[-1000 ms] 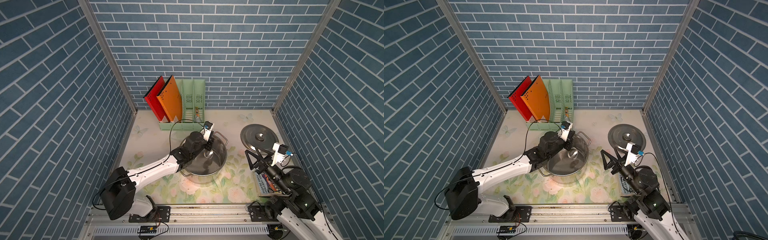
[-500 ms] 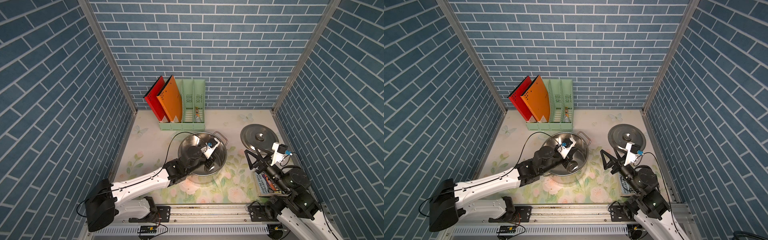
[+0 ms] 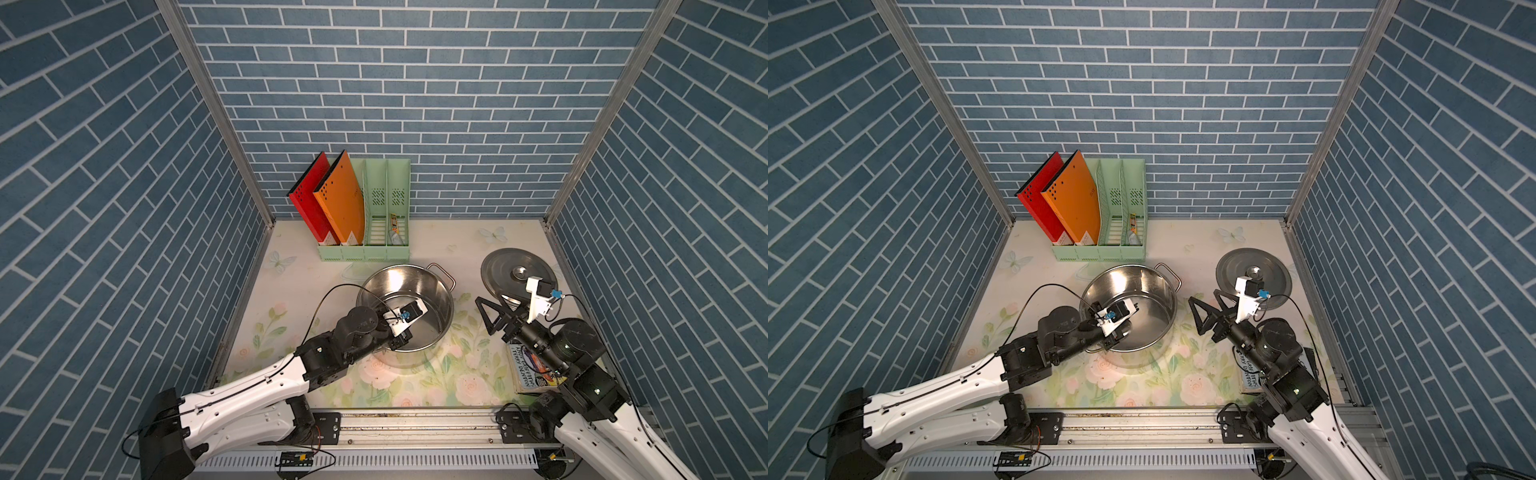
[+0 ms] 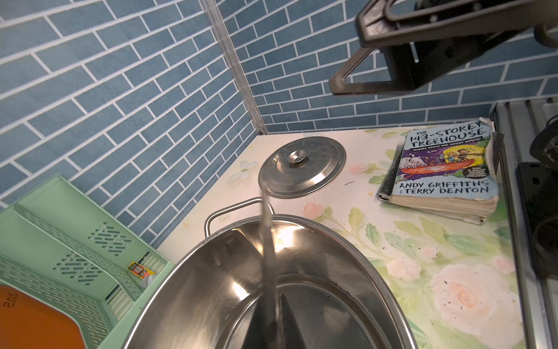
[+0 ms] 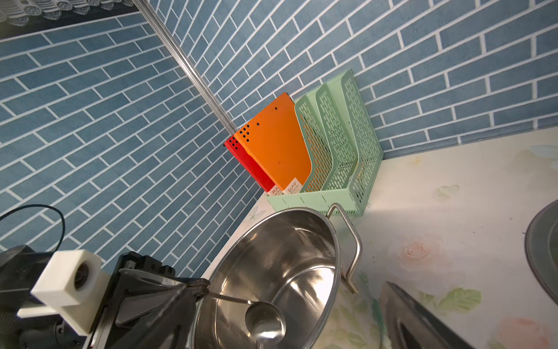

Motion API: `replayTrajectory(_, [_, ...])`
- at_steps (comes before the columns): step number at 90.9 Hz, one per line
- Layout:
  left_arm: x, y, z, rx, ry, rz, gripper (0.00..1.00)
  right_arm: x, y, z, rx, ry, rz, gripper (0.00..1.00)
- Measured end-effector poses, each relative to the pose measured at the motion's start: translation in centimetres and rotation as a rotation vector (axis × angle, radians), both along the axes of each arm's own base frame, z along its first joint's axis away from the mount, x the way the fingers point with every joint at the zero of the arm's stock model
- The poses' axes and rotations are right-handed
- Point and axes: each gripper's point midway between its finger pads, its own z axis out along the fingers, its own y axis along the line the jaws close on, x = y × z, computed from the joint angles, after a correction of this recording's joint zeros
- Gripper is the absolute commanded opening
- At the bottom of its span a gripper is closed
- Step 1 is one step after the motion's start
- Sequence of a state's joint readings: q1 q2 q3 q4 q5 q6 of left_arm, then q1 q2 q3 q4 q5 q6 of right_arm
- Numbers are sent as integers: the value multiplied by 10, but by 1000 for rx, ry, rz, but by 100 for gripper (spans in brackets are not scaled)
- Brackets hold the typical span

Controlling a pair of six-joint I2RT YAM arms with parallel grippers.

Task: Stir the soup with a spoon
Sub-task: Stir the soup in the pan with a stick, then place the spoon at the center of the board.

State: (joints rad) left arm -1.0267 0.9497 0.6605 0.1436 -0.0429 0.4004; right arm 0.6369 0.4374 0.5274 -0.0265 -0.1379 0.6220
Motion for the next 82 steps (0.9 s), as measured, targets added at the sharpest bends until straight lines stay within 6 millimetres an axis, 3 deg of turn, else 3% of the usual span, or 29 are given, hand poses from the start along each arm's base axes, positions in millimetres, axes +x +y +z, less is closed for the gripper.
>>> replayTrajectory(21, [-6, -2, 0, 168, -253, -100, 0, 5, 30, 31, -14, 95, 125, 95])
replayTrajectory(31, [-14, -1, -3, 225, -396, -150, 0, 9, 54, 40, -34, 181, 220, 88])
replayTrajectory(37, [-22, 0, -8, 256, -485, -182, 0, 10, 68, 34, -45, 246, 285, 83])
replayTrajectory(59, [-44, 2, -37, 395, -819, -259, 0, -3, 115, -13, 1, 567, 559, 69])
replayTrajectory(82, [-51, -6, -21, 441, -1010, -245, 0, -30, 135, -31, 120, 731, 735, 67])
